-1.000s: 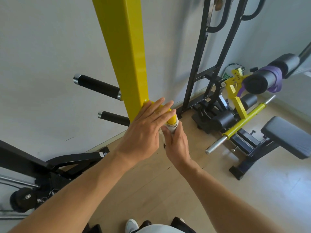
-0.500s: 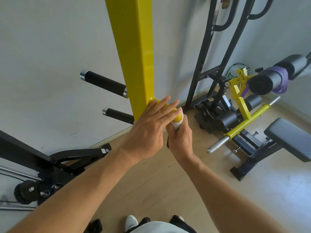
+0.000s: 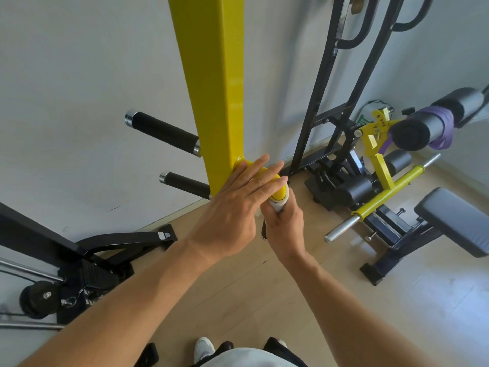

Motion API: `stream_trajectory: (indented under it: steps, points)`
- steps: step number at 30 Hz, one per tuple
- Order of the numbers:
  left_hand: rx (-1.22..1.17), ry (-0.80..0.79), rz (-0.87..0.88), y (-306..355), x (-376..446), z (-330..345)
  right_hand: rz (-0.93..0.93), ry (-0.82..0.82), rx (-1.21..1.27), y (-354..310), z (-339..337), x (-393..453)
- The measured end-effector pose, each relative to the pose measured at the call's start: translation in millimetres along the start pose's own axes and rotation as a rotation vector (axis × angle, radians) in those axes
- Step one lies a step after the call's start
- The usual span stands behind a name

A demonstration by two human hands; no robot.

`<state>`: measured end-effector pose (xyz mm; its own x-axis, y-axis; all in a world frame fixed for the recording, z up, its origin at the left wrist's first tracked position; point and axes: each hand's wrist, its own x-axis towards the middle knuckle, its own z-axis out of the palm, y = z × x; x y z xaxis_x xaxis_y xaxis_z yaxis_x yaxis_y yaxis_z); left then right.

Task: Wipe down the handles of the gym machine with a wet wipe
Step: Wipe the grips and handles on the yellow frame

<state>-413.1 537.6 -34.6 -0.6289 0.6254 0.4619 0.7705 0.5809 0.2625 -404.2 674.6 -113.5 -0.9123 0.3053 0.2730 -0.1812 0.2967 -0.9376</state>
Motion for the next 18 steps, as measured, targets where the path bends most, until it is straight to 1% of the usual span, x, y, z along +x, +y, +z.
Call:
stream_trajectory:
  steps: [2, 4, 6, 8, 11, 12, 14, 15, 16, 17, 18]
  points:
    - [-0.002, -0.012, 0.010, 0.1, -1.4, 0.6, 0.080, -0.051, -0.004, 15.6, 2.5, -8.6]
    - [-0.011, -0.010, 0.014, -1.6, -0.2, 1.4, 0.211, -0.114, -0.058, 36.1, 4.4, -17.1]
    - [-0.018, 0.004, 0.012, -3.1, 2.6, 2.3, 0.264, -0.139, -0.102, 41.9, 4.6, -15.8]
    - [-0.016, 0.008, 0.009, -5.0, 4.6, 2.3, 0.217, -0.117, -0.066, 27.2, 4.1, -6.8]
    - [-0.017, 0.010, 0.002, -5.8, 5.1, 2.5, 0.095, -0.029, 0.020, -3.3, 1.7, 9.7]
    - [-0.020, 0.009, 0.002, -5.6, 5.4, 3.1, 0.087, -0.022, 0.037, -7.4, 1.2, 11.4]
    - [-0.028, 0.032, 0.005, -5.3, 6.5, 2.6, 0.113, -0.070, 0.037, -8.2, 1.5, 5.5]
    - [-0.042, 0.071, -0.001, -4.1, 4.6, 2.9, 0.148, -0.110, 0.017, -5.7, 1.6, -1.5]
    - [-0.066, 0.145, -0.013, -0.8, -0.8, 4.5, 0.190, -0.141, -0.013, -1.2, 0.9, -10.2]
    - [-0.097, 0.258, -0.034, 4.2, -11.5, 10.1, 0.225, -0.172, -0.033, 3.5, -1.4, -19.3]
    - [-0.146, 0.368, -0.095, 10.4, -27.2, 20.7, 0.239, -0.213, -0.035, 9.0, -5.4, -26.9]
